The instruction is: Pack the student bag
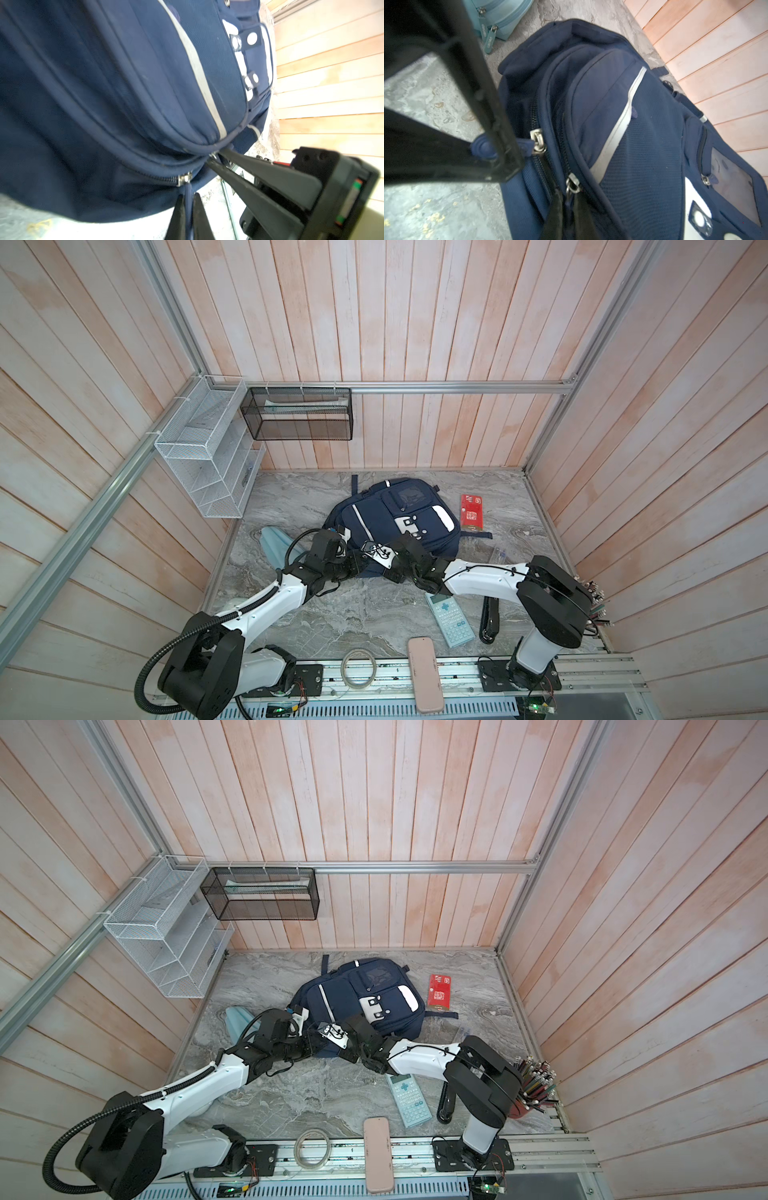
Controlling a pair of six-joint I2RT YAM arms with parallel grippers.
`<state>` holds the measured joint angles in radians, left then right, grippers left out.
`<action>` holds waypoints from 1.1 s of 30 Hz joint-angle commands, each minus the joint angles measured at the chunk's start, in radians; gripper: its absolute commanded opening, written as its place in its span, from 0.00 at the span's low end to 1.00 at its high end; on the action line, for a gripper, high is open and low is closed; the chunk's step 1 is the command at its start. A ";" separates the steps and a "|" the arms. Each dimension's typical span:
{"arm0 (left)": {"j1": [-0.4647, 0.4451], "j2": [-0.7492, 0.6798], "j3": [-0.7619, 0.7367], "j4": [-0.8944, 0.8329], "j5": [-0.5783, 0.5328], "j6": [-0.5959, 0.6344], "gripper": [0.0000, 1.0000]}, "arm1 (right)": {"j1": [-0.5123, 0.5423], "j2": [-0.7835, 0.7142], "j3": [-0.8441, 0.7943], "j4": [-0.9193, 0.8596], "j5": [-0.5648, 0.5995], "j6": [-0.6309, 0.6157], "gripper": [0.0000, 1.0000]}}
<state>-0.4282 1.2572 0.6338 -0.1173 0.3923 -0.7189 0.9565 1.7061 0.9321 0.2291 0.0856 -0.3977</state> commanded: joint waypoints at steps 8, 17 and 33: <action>0.216 0.068 0.102 -0.070 -0.100 0.176 0.13 | -0.007 -0.088 -0.111 -0.030 -0.050 -0.031 0.00; 0.192 0.024 0.092 0.002 -0.025 0.188 0.00 | -0.034 -0.103 -0.108 -0.020 -0.082 0.027 0.00; -0.042 -0.170 -0.090 0.070 -0.196 0.027 0.36 | -0.073 -0.057 0.176 -0.402 -0.080 0.146 0.43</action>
<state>-0.4717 1.1107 0.5411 -0.0715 0.2554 -0.6632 0.8764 1.5940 1.0321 -0.0441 -0.0795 -0.2634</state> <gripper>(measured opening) 0.362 0.431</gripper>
